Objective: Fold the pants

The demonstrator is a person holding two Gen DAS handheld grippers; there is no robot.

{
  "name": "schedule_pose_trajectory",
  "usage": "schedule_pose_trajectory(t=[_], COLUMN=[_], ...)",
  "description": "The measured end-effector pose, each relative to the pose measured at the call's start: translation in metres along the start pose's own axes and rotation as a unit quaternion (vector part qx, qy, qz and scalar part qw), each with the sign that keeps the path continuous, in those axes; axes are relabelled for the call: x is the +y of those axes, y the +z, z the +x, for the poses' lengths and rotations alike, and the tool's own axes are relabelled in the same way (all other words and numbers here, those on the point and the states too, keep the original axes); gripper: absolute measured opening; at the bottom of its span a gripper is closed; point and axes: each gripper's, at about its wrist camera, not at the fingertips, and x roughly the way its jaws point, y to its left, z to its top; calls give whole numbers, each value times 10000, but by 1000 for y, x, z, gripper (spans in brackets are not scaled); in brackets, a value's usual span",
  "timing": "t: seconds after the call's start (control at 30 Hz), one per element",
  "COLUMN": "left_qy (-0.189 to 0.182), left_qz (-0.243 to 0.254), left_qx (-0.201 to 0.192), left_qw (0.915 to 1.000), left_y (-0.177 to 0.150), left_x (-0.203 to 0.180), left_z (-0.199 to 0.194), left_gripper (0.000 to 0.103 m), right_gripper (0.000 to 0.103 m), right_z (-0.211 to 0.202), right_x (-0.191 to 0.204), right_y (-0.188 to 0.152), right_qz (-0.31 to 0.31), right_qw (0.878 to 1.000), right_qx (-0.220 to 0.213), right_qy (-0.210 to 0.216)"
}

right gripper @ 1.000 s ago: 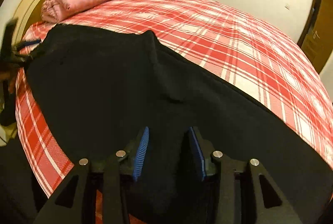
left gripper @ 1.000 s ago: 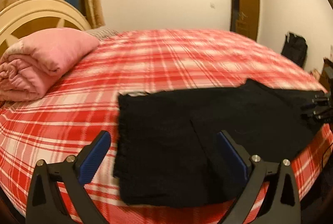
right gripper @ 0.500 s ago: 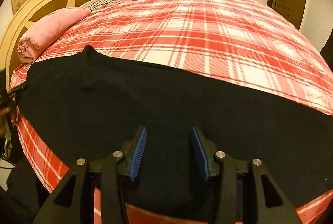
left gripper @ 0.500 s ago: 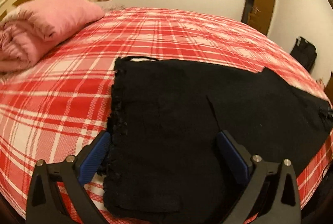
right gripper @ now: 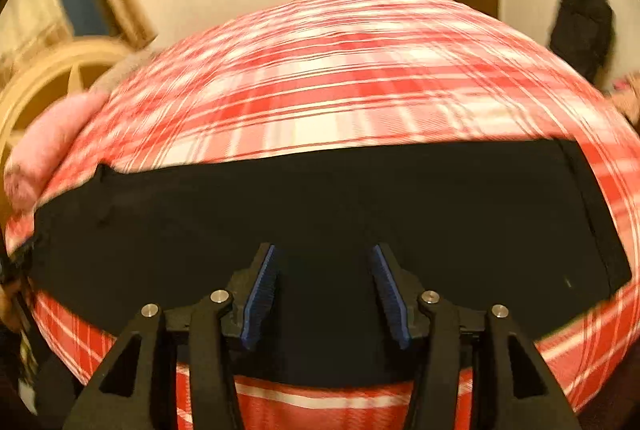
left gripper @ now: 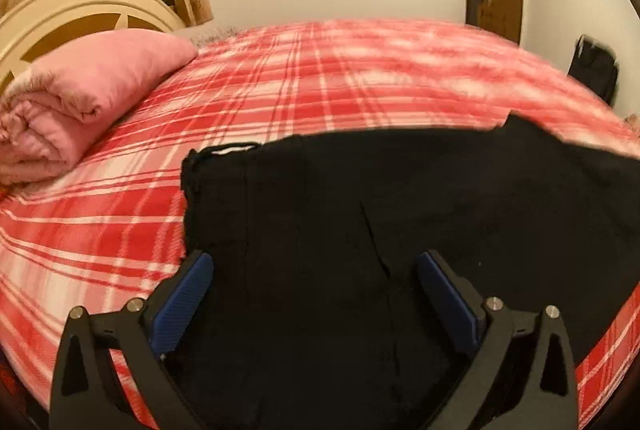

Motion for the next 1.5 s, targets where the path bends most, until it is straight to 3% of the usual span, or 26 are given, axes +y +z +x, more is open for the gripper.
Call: schedule_pose_trajectory(t=[0.13,0.3,0.4,0.5,0.53,0.63,0.77,0.8,0.83,0.87,0.93,1.07,1.13,1.3,1.4,1.43,1.5], left_qy=[-42,70,131,-180,-252,-554,-640,-680,-634,-610,-674,-494,-455,-351,51,74,276], left_qz=[-213,-649,-752,-868,-891,-1042,-1100,-1093,-1029,-917,-958,-710,-723,-552,-398,-403,-311], left_qx=[68,-420,-250,30,83,176,169,173,172,140,100,59,66,316,108,94,-53], left_qw=[9997,9970,9968,9961,9957,9929,9917,9915,9925,9938,9931,9962,9963,9974,9991,9991,9991], left_y=[3,10,7,-1,-3,-7,-4,-4,-3,-1,3,13,15,2,1,2,4], left_x=[5,38,57,62,62,57,52,53,53,53,57,58,63,58,52,52,50], left_z=[-4,-42,-38,-24,-21,-10,-8,-8,-9,-12,-17,-29,-31,-11,-17,-20,-29], left_gripper=[103,103,103,100,85,58,56,48,33,31,17,16,16,18,47,57,68], right_gripper=[53,53,53,53,53,53,53,53,53,53,53,55,56,56,56,56,56], right_z=[-10,-16,-16,-16,-14,-13,-13,-15,-15,-18,-22,-26,-11,0,2,10,10], right_x=[-8,27,39,53,58,61,62,61,61,59,55,43,37,48,73,80,87], right_y=[-7,-2,-2,-4,-6,-8,-9,-9,-9,-8,-7,-5,-7,-14,-30,-37,-44], right_qz=[131,-382,-537,-774,-842,-866,-881,-843,-843,-802,-710,-478,-372,-631,-1164,-1325,-1558], right_qw=[9996,9978,9968,9951,9945,9942,9937,9937,9937,9937,9938,9945,9977,9978,9924,9902,9875], right_qx=[-232,-545,-589,-616,-618,-636,-686,-735,-735,-774,-853,-924,-559,-204,82,346,237], right_qy=[-53,35,66,-31,-72,-67,-64,-54,-54,-65,-80,-102,-105,-8,393,266,54])
